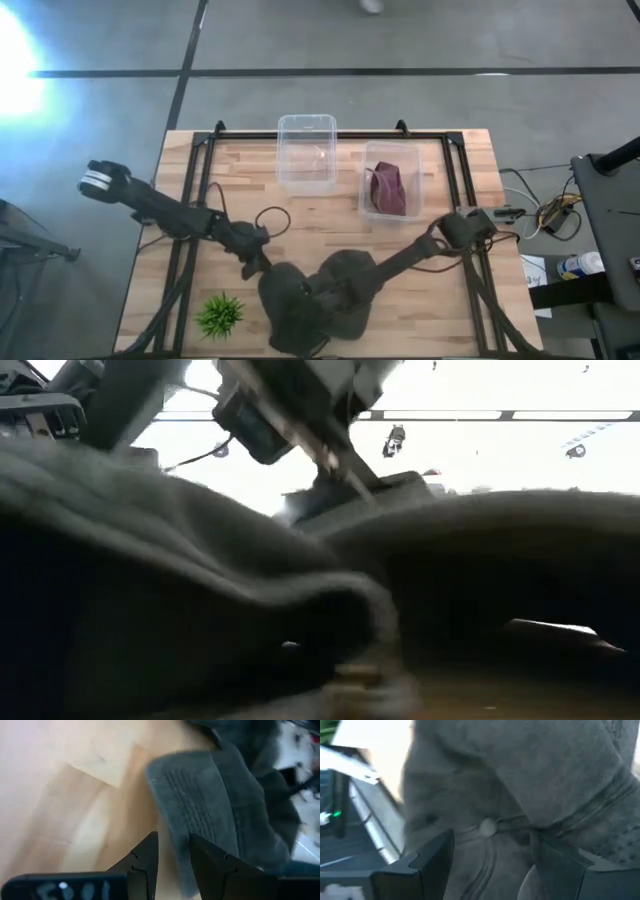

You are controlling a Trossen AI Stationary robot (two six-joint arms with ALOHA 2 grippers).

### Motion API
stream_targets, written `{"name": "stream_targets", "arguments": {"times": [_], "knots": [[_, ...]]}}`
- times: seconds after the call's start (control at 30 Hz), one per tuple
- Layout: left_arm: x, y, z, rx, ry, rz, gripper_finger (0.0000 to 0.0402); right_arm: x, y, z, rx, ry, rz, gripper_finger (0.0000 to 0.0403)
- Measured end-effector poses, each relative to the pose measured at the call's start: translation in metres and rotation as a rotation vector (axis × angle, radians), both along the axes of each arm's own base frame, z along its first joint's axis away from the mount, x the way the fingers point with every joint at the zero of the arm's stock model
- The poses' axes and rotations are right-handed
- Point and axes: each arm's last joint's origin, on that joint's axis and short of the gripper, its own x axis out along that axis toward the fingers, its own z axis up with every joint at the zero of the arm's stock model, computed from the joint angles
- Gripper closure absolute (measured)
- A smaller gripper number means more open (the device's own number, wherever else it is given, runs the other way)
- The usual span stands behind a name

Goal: Pick & Place hat
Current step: Put the left black cap into the left transparent bin

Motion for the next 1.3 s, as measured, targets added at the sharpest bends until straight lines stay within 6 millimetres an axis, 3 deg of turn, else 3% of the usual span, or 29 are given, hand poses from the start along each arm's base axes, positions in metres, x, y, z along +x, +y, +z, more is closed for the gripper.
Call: {"name": "stream_targets", "arguments": {"times": [0.27, 0.53, 0.63, 0.77, 0.9, 1.0, 1.17, 1.3], "knots": [[0.019, -0.011, -0.003, -0.242, -0.080, -0.156, 0.0298, 0.008, -0.011, -0.018, -0.027, 0.028, -0.058, 0.0155], [0.035, -0.016, 0.018, -0.349, -0.175, -0.170, 0.0305, 0.019, -0.043, -0.005, -0.126, -0.029, -0.116, 0.0154], [0.034, -0.016, 0.036, -0.369, -0.234, -0.178, 0.0335, 0.016, -0.045, 0.013, -0.141, -0.056, -0.065, 0.0154], [0.027, -0.012, 0.059, -0.355, -0.271, -0.170, 0.0389, 0.004, -0.046, 0.054, -0.152, -0.095, -0.017, 0.0154], [0.013, -0.005, 0.083, -0.272, -0.283, -0.104, 0.0391, -0.023, -0.049, 0.095, -0.199, -0.053, 0.018, 0.0154], [-0.003, 0.001, 0.103, -0.212, -0.274, -0.039, 0.0393, -0.048, -0.050, 0.115, -0.254, 0.028, -0.001, 0.0154], [-0.033, 0.013, 0.154, -0.128, -0.324, 0.117, 0.0394, -0.063, -0.046, 0.101, -0.241, 0.080, -0.020, 0.0154], [-0.052, 0.025, 0.213, -0.026, -0.574, 0.283, 0.0394, -0.062, -0.037, 0.089, -0.181, 0.018, -0.057, 0.0154]]}}
